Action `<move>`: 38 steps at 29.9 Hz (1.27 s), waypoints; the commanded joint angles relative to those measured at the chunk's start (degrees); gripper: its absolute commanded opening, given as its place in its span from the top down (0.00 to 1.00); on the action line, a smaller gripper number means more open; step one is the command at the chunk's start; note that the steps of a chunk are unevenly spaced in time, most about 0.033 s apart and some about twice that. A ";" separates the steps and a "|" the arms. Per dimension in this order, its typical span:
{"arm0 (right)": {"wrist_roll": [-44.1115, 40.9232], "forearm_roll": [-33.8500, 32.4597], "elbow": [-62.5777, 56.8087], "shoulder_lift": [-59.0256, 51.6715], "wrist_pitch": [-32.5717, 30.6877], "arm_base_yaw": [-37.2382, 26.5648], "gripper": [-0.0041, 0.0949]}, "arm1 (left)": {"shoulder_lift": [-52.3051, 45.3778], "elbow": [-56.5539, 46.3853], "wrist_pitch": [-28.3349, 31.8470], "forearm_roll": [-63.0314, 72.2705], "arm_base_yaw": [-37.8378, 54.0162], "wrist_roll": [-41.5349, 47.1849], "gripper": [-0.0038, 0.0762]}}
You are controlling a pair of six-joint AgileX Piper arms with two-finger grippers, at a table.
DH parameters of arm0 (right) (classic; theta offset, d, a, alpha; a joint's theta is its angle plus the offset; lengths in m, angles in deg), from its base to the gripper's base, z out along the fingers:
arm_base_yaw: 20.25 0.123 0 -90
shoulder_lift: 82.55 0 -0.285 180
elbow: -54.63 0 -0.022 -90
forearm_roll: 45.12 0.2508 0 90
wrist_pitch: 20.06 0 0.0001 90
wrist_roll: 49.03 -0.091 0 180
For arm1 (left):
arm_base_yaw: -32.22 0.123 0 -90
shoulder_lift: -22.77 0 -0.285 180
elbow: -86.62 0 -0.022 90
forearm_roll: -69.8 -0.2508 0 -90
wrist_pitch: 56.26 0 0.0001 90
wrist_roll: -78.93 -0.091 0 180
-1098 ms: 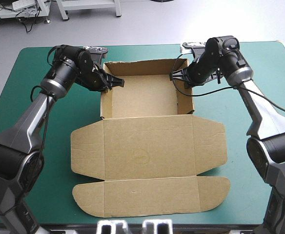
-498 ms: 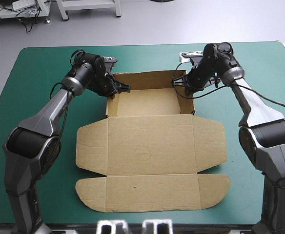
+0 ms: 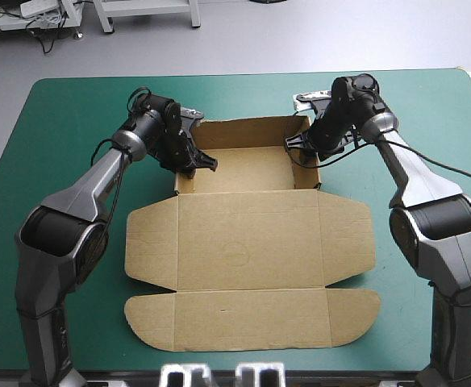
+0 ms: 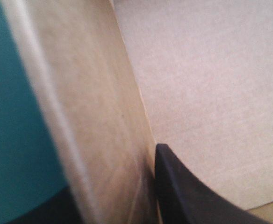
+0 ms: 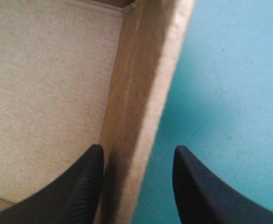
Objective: Fold the box
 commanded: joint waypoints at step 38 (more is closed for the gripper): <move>-4.69 1.95 -1.83 -15.67 -1.63 -0.12 0.51 | -56.37 -5.08 -5.46 3.50 -0.45 -8.22 0.96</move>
